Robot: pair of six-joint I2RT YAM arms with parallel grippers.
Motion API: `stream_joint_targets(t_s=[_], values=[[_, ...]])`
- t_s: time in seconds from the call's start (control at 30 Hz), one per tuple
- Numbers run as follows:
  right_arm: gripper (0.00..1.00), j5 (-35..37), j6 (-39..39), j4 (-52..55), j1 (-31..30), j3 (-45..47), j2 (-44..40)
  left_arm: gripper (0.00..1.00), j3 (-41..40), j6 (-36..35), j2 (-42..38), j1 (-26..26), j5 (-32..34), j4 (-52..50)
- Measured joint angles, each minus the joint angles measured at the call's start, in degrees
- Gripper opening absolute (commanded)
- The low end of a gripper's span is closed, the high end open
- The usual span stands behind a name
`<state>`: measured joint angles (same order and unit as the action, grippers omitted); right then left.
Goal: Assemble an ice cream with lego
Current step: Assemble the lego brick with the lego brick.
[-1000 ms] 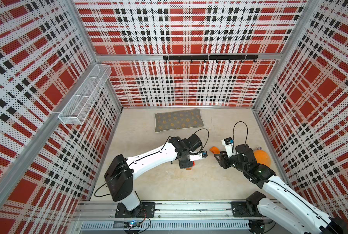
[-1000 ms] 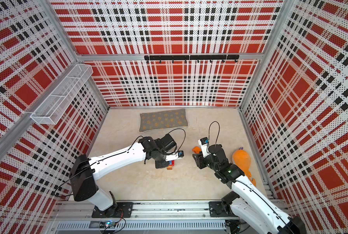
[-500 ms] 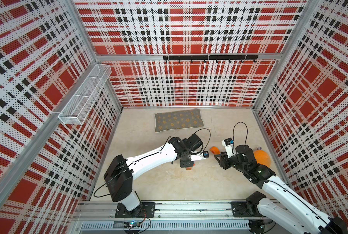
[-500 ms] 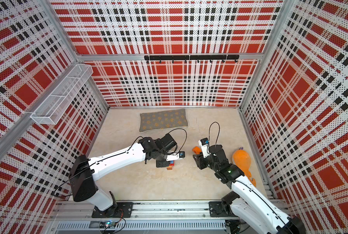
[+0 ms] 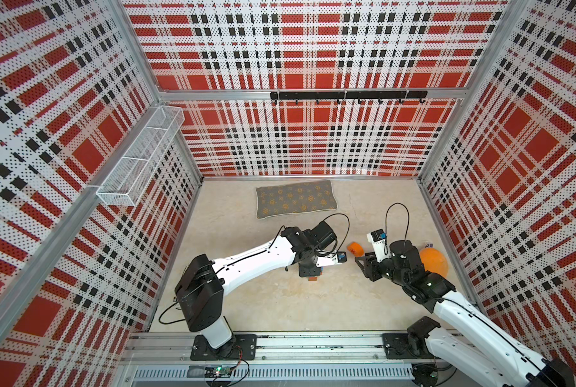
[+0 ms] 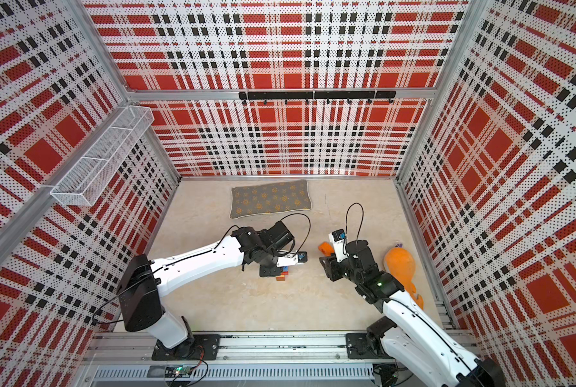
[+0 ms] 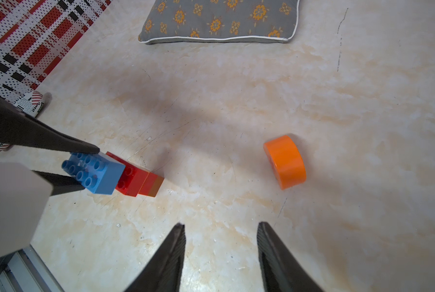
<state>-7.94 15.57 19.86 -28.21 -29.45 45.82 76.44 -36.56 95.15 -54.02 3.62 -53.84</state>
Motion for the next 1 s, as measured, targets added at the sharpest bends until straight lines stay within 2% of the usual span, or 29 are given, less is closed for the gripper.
stream_joint_targets(t_s=[1.0], values=[[0.51,-0.4,-0.1,0.0,0.6,0.8,-0.3,0.03,0.0,-1.1,1.7,1.0,-0.2,1.1]])
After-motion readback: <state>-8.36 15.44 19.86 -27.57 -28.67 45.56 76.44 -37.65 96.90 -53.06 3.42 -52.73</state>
